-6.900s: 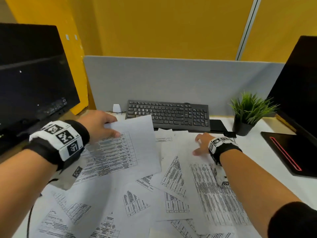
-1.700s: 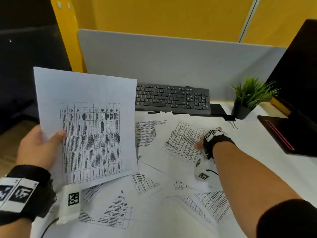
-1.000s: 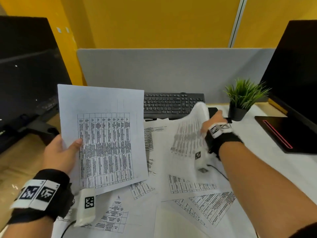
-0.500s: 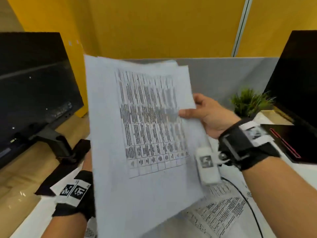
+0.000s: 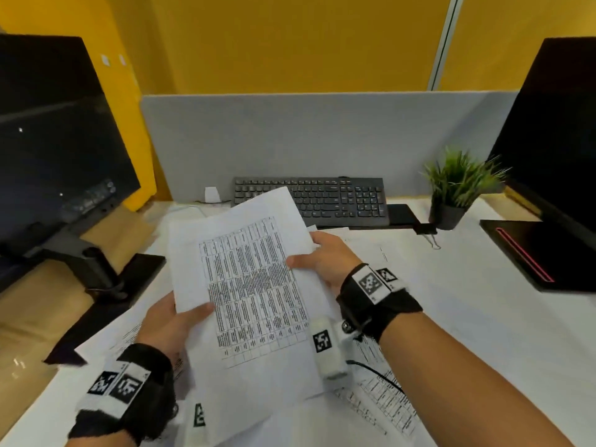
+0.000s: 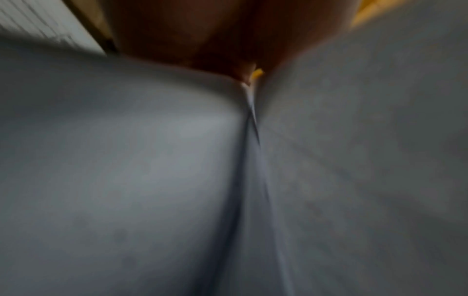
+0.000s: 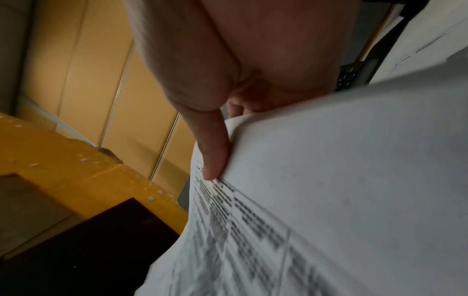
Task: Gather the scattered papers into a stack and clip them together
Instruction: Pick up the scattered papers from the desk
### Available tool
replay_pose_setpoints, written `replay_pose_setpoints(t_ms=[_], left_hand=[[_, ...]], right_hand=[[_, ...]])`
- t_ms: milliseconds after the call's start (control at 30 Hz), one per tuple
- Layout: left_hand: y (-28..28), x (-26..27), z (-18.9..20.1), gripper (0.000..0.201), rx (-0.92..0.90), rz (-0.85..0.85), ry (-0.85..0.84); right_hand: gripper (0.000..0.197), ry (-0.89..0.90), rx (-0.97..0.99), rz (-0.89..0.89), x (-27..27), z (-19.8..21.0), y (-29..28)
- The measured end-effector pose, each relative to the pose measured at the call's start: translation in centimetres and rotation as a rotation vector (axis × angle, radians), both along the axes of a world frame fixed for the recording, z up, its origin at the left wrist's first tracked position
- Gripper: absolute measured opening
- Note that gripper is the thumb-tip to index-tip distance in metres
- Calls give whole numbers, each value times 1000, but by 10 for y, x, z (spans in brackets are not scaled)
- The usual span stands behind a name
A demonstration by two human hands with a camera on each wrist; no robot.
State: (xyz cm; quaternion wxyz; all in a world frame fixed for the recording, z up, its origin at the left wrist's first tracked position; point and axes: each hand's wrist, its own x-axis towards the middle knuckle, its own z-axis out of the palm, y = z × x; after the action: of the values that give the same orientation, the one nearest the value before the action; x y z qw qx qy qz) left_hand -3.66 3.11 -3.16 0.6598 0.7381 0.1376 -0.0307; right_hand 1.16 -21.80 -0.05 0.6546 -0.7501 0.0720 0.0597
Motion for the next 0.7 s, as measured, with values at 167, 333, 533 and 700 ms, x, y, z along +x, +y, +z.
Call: replay_pose_setpoints(t_ms=[167,333,533,700], left_hand=[[23,2,0,40,296,198,-67],[61,9,-7,37,251,276,-55],[70,10,-6,39,185,309,-70],[76,6,-6,39,162,346,-81]], right_hand=[[105,404,-1015,-46,17,-23,-51],[130,537,-1149,-47,21,-48,-88],[125,630,-1162,-109,33,-49,-100],[108,575,-1177,-157,36,-52,-105]])
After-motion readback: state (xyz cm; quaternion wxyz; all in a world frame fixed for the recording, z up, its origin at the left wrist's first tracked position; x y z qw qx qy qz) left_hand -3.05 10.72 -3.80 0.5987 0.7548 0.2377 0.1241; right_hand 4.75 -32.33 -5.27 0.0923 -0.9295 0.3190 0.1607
